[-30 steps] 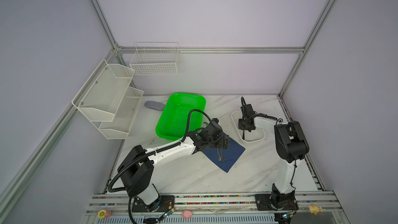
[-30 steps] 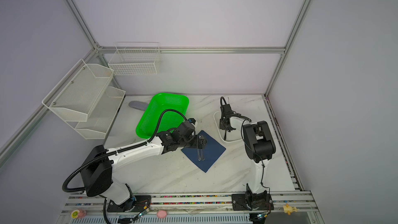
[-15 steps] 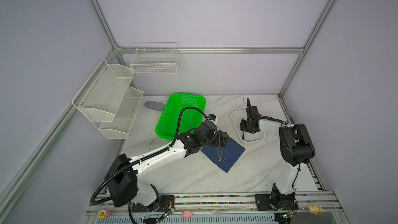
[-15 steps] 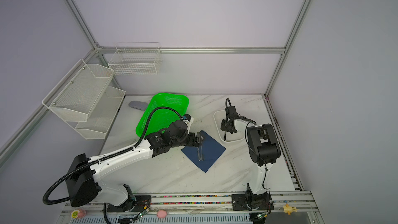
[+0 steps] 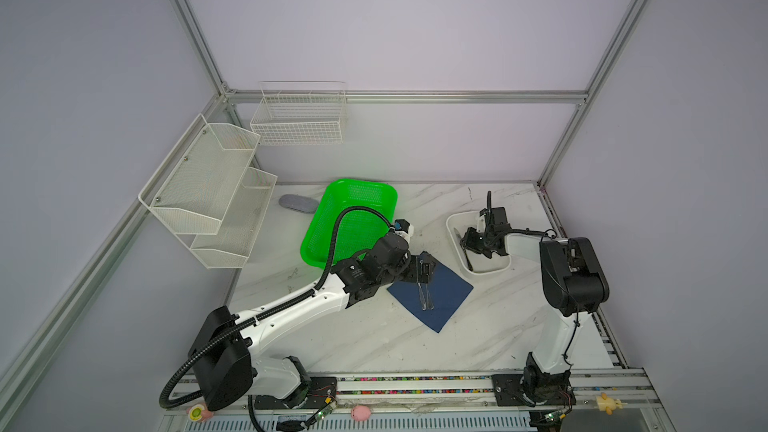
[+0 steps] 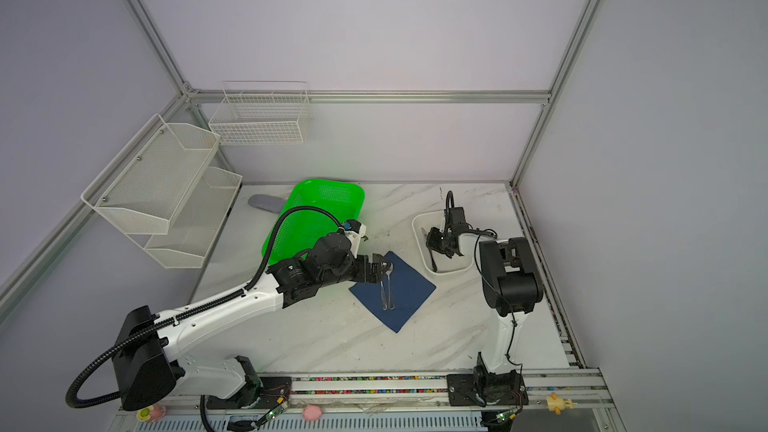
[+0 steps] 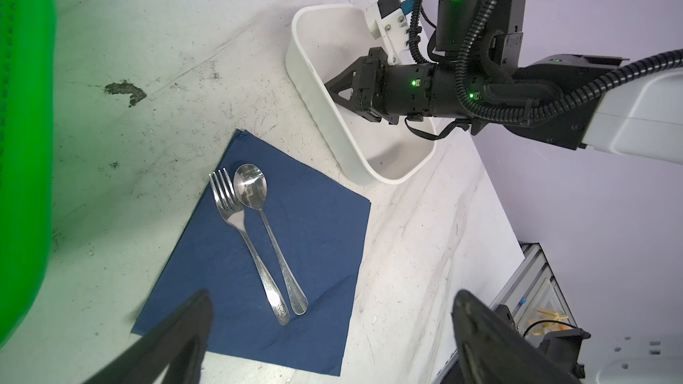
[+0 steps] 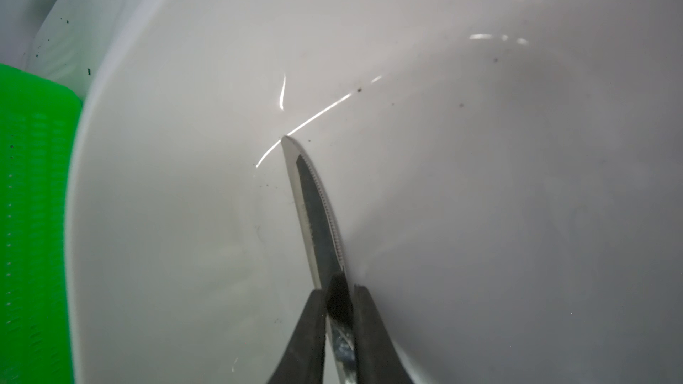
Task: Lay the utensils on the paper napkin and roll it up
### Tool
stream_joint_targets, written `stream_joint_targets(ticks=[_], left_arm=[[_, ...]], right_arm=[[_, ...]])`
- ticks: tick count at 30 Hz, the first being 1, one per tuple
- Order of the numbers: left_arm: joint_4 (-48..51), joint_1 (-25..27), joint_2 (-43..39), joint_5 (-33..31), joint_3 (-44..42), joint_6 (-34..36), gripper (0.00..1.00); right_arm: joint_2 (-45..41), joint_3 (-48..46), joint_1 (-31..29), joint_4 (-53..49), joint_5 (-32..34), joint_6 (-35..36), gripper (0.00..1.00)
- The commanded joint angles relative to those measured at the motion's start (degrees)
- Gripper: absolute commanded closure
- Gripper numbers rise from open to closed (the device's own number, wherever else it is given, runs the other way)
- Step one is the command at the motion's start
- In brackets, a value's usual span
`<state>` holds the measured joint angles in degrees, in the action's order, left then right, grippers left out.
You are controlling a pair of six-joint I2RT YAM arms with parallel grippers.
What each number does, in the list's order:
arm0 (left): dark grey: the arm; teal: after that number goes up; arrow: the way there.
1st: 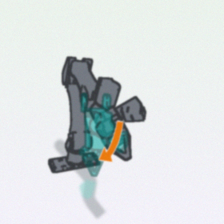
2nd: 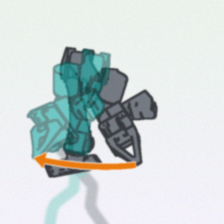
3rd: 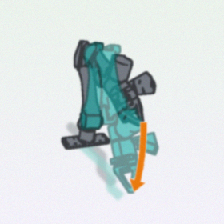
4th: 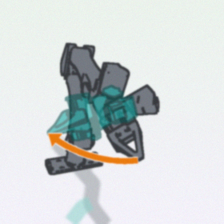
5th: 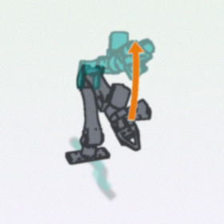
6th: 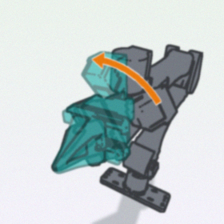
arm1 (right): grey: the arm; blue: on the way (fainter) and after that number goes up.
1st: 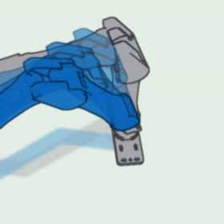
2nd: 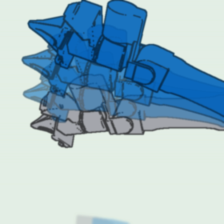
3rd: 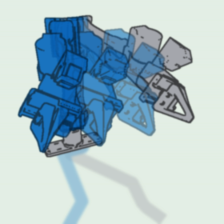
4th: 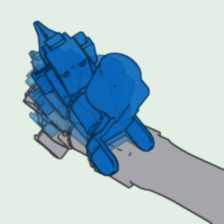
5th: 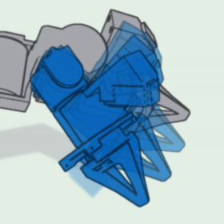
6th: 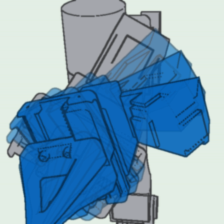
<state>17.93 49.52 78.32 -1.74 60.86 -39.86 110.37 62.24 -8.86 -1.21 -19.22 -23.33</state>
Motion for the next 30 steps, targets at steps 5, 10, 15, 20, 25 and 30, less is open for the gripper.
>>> stream_joint_targets(ticks=[5, 10, 15, 20, 25, 30], left_arm=[[-0.6, -0.4, 1.0, 0.7, 0.2, 0.6, 0.00], [-2.6, -0.7, 2.1, 2.2, 0.8, 0.8, 0.00], [-4.3, -4.1, 11.9, 10.5, 7.7, -1.7, 0.03], [1.8, -5.5, 21.9, 15.9, 20.3, -3.2, 0.11], [1.5, -5.4, 23.6, 16.1, 20.9, -4.5, 0.12], [1.6, -5.4, 22.3, 14.6, 19.4, -5.0, 0.12]], right_arm=[[6.1, -0.6, 0.1, -9.7, -5.2, 1.6, 0.82], [5.3, -0.7, 0.0, -11.5, -8.0, 3.9, 0.81], [4.7, -0.9, 0.6, -12.2, -9.2, 5.3, 0.79], [4.7, -1.0, 2.9, -13.2, -11.8, 6.9, 0.76], [8.5, 0.9, 3.0, -17.6, -19.4, 13.4, 0.74], [7.5, 0.7, 2.9, -18.2, -19.4, 13.8, 0.74]])
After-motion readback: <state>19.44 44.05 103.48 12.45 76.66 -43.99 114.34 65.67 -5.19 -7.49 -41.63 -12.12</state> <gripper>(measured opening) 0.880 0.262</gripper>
